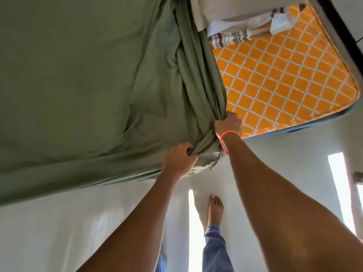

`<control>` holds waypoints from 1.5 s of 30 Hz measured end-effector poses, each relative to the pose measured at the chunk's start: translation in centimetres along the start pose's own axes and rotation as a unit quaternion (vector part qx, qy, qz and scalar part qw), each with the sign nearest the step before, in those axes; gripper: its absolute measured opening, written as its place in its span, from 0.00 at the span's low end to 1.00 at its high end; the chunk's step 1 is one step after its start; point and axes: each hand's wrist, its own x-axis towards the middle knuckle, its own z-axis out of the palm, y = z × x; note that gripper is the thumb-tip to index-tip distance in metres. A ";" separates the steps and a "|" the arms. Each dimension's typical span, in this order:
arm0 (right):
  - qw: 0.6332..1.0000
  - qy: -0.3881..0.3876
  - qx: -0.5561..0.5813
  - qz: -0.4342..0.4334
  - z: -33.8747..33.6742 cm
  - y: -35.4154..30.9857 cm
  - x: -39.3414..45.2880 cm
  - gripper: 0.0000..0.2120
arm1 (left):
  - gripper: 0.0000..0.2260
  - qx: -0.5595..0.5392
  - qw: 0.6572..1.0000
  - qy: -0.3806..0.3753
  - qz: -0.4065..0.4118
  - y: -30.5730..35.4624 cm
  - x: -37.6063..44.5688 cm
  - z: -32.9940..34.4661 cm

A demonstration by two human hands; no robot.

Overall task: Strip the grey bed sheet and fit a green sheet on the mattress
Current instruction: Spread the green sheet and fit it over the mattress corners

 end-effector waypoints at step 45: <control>0.848 0.168 -0.344 -0.366 0.7 0.6 6.4 0.20 | 0.03 0.093 0.973 0.208 0.042 -4.1 4.1 3.8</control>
